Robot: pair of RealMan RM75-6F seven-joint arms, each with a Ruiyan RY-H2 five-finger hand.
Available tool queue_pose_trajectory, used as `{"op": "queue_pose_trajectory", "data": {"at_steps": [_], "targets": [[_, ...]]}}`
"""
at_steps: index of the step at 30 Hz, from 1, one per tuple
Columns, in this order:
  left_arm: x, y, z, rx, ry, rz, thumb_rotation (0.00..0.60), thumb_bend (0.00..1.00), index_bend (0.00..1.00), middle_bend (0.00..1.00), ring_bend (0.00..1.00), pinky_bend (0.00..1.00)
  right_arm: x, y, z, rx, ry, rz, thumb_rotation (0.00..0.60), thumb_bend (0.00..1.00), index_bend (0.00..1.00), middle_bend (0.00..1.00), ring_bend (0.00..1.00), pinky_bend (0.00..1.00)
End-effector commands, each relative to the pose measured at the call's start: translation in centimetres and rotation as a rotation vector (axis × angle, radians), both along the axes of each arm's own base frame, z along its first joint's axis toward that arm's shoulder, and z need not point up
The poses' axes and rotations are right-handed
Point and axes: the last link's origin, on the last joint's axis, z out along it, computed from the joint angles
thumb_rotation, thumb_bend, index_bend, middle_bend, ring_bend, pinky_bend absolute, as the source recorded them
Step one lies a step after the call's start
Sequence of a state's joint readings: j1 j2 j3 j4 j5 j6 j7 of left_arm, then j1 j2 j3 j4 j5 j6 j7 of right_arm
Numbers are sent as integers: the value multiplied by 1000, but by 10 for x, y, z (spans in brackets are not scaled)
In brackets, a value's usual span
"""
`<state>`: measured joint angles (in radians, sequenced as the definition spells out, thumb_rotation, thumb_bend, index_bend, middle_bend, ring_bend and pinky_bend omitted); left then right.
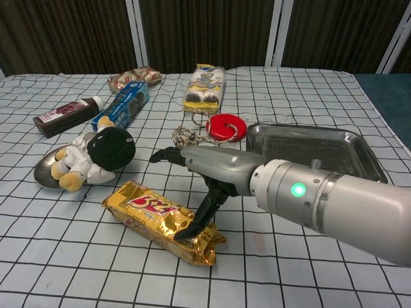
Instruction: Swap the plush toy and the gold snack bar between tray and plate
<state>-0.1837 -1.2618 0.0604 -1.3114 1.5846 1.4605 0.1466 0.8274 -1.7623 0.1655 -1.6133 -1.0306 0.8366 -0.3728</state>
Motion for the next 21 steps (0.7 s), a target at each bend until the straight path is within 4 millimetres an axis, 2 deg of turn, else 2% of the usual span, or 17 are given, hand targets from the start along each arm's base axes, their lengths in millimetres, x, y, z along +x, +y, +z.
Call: {"op": "queue_pose_trajectory", "data": {"at_steps": [1,4,8,11,16,21], "targets": [[-1,1,0,0,-3,9,600,441,122,63,20,202,2,0,-17,1,19,-4,600,137,172,85,141,247],[-2,0,1,3,-11,18,600,441,128,67,20,200,3,1,-30,-11,30,8,600,136,202,121,175,265],[-2,1,2,-1,-15,18,600,441,132,69,20,199,2,2,-37,-33,31,26,600,134,270,195,252,320],[-2,1,1,-7,-20,21,600,441,132,69,20,199,2,1,-38,-67,26,51,600,134,354,278,344,375],[-3,1,-1,-11,-18,26,600,441,132,69,20,199,2,1,-35,-121,16,104,600,133,554,435,536,542],[-3,0,-2,-14,-14,27,600,442,132,69,20,199,1,2,-32,-179,1,145,600,142,700,526,659,657]]}}
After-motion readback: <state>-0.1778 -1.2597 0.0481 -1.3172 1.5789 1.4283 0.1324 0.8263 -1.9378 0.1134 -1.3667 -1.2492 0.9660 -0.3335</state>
